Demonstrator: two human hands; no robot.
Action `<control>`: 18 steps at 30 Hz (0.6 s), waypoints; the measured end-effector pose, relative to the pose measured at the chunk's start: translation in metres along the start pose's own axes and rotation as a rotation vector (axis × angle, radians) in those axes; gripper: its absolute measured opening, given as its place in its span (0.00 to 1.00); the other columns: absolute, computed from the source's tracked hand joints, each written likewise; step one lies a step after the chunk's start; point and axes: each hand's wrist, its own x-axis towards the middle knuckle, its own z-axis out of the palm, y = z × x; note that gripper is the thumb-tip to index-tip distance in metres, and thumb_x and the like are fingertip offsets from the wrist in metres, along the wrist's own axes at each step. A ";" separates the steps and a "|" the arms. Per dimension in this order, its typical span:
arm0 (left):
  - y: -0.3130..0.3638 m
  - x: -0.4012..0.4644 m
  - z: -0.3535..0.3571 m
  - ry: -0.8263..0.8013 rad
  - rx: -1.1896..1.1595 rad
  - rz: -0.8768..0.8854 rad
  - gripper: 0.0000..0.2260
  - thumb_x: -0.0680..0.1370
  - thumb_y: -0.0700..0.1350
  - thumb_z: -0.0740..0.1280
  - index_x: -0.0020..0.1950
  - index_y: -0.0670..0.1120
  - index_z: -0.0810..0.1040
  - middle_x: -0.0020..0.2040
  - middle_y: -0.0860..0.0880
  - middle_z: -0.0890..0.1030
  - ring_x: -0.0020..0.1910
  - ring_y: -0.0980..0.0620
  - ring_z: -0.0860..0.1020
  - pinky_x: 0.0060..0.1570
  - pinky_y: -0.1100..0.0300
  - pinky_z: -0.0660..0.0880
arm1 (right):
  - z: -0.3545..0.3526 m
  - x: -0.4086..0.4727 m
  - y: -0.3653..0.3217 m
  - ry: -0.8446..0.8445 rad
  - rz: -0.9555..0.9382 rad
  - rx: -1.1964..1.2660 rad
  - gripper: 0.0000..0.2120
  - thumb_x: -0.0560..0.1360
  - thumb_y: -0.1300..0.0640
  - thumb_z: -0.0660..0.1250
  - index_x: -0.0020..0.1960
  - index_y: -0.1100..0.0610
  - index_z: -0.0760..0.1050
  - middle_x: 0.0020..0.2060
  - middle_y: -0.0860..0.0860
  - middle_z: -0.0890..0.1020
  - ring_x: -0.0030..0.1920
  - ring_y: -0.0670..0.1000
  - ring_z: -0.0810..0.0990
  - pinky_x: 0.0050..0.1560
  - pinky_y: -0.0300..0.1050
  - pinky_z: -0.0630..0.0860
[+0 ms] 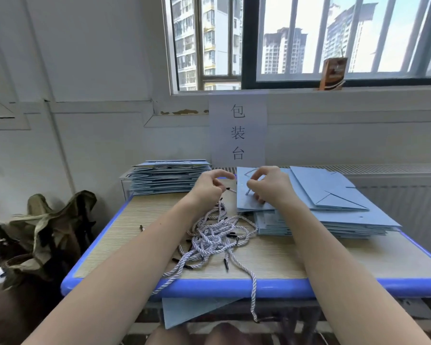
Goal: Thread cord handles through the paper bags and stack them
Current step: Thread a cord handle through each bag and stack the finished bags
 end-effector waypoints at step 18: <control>-0.002 0.010 -0.004 0.322 0.199 0.169 0.05 0.80 0.36 0.65 0.50 0.44 0.80 0.41 0.51 0.78 0.39 0.55 0.75 0.36 0.65 0.71 | 0.010 -0.006 -0.006 -0.255 -0.126 -0.324 0.23 0.66 0.39 0.79 0.52 0.50 0.76 0.44 0.45 0.76 0.48 0.48 0.76 0.45 0.44 0.71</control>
